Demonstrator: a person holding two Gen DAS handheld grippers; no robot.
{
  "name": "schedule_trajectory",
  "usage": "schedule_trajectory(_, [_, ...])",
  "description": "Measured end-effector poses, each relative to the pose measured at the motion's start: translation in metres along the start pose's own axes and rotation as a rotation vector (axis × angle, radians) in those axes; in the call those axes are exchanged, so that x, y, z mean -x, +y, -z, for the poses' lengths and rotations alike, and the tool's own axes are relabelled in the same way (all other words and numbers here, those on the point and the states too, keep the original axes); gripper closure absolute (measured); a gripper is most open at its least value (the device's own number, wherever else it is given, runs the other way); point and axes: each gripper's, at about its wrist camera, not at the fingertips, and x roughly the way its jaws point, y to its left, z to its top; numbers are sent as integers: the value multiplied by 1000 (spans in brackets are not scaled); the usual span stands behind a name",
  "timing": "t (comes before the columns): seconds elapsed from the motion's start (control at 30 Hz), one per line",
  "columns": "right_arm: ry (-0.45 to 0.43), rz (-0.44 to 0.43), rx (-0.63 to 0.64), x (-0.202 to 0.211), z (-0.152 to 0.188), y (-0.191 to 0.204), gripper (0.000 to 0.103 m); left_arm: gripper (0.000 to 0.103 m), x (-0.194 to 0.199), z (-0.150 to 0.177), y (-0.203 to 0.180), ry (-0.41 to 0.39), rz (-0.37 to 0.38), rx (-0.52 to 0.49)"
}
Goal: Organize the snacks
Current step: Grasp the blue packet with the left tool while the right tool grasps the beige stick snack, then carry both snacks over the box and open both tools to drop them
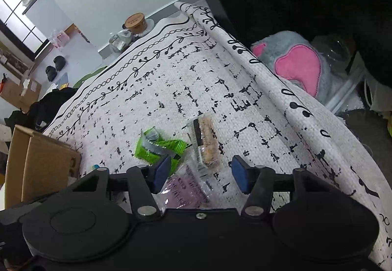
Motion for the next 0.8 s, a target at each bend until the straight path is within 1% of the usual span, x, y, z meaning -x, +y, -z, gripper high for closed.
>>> schedule_trajectory(0.1, [4, -1, -6, -4, -2, -2, 56, 75, 0, -6, -2, -4, 10, 12])
schedule_trajectory(0.3, [11, 4, 1, -12, -3, -1, 59, 76, 1, -16, -6, -13, 21, 12])
schedule_trajectory(0.43, [-1, 17, 22, -19, -4, 2, 61, 76, 3, -17, -7, -16, 28, 15])
schedule_trajectory(0.47, [-10, 22, 38, -20, -4, 5, 64, 76, 3, -17, -7, -14, 29, 19])
schedule_trajectory(0.5, [-20, 26, 55, -21, -5, 7, 69, 76, 4, -17, -6, -13, 29, 22])
schedule_trajectory(0.6, [-19, 43, 94, -23, -3, 10, 78, 76, 6, -16, -5, -7, 28, 26])
schedule_trajectory(0.7, [-16, 45, 93, -19, -3, 9, 83, 76, 13, -15, -3, -3, 26, 25])
schedule_trajectory(0.8, [-22, 42, 78, -12, 0, 7, 84, 76, 22, -15, -1, -4, 27, 24])
